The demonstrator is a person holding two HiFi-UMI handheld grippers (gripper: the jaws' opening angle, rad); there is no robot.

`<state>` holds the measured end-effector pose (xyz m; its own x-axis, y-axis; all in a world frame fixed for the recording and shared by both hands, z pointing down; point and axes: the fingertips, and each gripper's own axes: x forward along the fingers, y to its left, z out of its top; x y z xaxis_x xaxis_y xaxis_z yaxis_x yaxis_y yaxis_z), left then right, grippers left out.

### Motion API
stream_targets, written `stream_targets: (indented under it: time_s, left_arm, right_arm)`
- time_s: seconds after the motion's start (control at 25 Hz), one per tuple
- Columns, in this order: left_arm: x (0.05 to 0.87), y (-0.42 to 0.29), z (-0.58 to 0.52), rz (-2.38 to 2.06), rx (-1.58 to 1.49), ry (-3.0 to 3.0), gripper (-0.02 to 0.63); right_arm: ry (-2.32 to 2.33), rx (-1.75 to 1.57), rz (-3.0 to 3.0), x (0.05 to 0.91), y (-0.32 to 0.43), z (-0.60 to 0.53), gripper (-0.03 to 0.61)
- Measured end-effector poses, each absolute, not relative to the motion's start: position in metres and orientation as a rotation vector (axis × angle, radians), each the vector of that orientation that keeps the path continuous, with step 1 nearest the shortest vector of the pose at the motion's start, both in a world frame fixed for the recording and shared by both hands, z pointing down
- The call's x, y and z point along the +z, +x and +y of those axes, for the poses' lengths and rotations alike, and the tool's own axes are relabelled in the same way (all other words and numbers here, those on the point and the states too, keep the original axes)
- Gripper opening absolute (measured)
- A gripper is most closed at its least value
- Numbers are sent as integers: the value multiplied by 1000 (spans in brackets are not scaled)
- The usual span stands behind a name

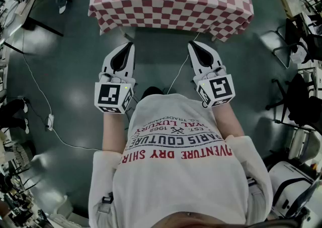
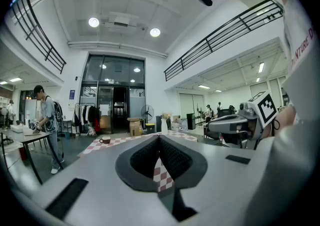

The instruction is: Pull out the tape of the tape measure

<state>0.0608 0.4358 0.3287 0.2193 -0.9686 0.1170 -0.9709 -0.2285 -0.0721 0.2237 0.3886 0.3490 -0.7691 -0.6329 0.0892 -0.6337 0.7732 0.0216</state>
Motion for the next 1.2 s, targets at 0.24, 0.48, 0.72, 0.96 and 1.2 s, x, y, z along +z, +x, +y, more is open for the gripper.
stream_targets:
  time_s: [0.24,0.48,0.72,0.96,1.2]
  left_arm:
    - [327,63,428,-1935,222,2439,17]
    - [333,61,423,-1918,221,2436,17]
    - [334,51,410,-1940,208,2417,18]
    - [331,29,389,-1971,229,2391,169]
    - [344,2,351,-1946,249,2384,169]
  right_arm:
    - [1036,27,-2879,345,225,379,28]
    - [1040,54,-2875,352,223,375,28]
    - [1080,82,-2872,353,220,357,32]
    - [1100,65,-2856,347,212,328,140]
    - [1090,109,-2834,359,185,288,140]
